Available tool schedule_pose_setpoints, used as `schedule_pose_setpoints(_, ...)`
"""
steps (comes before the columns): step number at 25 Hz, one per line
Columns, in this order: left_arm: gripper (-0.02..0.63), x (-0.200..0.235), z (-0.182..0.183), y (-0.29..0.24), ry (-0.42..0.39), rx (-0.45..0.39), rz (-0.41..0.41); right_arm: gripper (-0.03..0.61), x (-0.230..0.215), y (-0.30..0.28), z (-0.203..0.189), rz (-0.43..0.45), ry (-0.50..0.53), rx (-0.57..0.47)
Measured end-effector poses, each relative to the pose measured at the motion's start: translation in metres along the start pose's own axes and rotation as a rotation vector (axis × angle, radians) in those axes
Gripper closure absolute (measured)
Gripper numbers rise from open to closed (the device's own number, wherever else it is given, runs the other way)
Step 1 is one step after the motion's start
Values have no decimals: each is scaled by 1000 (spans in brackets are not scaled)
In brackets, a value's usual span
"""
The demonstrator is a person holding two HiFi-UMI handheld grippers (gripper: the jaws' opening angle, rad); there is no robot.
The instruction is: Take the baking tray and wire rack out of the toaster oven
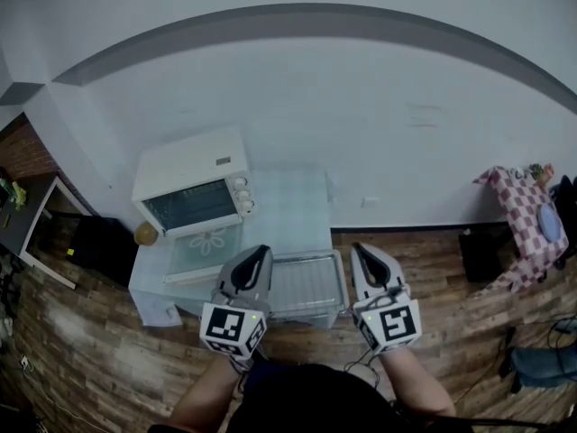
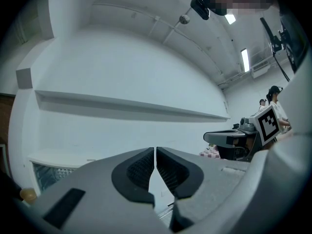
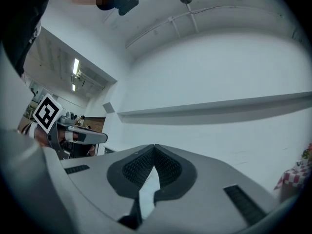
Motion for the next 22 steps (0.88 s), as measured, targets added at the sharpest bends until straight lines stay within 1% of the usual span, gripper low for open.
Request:
schedule_pose_setpoints(5,597,-6,1,2,-1,-4,4,574,-1,5,-1,0,-1,3)
schedule_pose_setpoints(9,597,-10,2,4,-8,-6,5,574,-2,11,-7,-3,-12,33)
schedule_pose_setpoints(15,597,-13,1,4,-7,-5,7,574,-3,11,-6,4,-14,11)
schedule_pose_setpoints(22,597,-14,-1,5,-7,-5,12,575,-2,13,-12,11,-20,34)
Point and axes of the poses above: the fingertips, and each gripper's own axes: y backward along the fingers, x to its left, z out of its top, the point moved 4 cm from there along y, backward along the fingers, and after that the axes turned 5 degrees about -x, right-handed, at the moved point
